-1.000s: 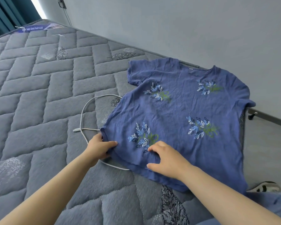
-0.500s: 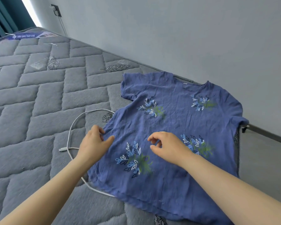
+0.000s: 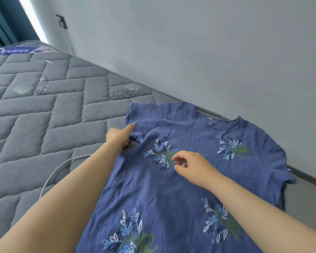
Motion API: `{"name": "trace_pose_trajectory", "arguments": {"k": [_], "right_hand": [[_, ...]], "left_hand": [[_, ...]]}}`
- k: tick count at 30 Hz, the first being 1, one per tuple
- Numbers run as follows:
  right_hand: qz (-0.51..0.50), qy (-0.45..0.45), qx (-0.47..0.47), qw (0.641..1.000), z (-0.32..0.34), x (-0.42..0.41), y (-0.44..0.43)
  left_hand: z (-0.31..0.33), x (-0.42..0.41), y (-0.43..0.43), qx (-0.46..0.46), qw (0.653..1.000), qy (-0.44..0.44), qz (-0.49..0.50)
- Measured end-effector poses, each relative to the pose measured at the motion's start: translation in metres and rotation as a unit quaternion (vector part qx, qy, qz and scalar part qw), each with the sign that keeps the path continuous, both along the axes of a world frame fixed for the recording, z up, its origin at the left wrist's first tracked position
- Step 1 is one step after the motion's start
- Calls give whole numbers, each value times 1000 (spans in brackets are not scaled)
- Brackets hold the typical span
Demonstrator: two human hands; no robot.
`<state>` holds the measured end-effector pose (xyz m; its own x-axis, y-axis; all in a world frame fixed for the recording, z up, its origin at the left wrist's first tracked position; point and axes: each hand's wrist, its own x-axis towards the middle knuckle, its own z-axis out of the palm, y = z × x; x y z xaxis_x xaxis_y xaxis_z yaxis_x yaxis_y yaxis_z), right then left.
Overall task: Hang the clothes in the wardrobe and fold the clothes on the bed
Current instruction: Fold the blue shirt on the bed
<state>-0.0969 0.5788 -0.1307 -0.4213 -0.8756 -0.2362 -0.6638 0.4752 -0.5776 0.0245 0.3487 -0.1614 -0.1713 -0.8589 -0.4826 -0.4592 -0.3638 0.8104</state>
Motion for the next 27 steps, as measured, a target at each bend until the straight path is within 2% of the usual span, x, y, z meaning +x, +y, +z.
{"name": "trace_pose_trajectory", "arguments": {"k": [6, 8, 13, 16, 18, 19, 20, 21, 22, 24, 25, 26, 27], "right_hand": [[-26, -45, -1, 999, -19, -30, -17], [-33, -81, 2, 996, -24, -35, -26], [-44, -94, 20, 994, -35, -43, -45], [-56, -126, 24, 990, -38, -47, -46], [-51, -129, 23, 990, -41, -48, -44], [-49, -129, 19, 990, -42, -48, -43], [-47, -131, 13, 990, -42, -49, -42], [-51, -138, 7, 989, -43, -49, -41], [-61, -158, -2, 986, -43, -49, -41], [-114, -239, -37, 964, -42, -52, -36], [-156, -282, -62, 945, -41, -53, -33], [-203, -303, -86, 927, -40, -56, -29], [-248, -295, -101, 917, -39, -60, -24]], "left_hand": [[-11, -42, -19, 53, 998, 17, 24], [-14, -46, -25, 71, 996, 47, 30], [-12, -58, -38, 83, 988, 114, 55], [-6, -70, -32, 20, 987, 150, 55], [-1, -78, -29, -123, 983, 134, 19], [3, -81, -24, -222, 969, 107, -19], [7, -84, -19, -326, 940, 78, -72], [11, -86, -11, -421, 893, 37, -151], [13, -87, -2, -500, 826, -28, -260], [5, -87, 16, -547, 677, -162, -465], [-2, -82, 25, -538, 640, -196, -512], [-9, -75, 33, -525, 640, -197, -525], [-18, -66, 39, -518, 660, -180, -513]]}}
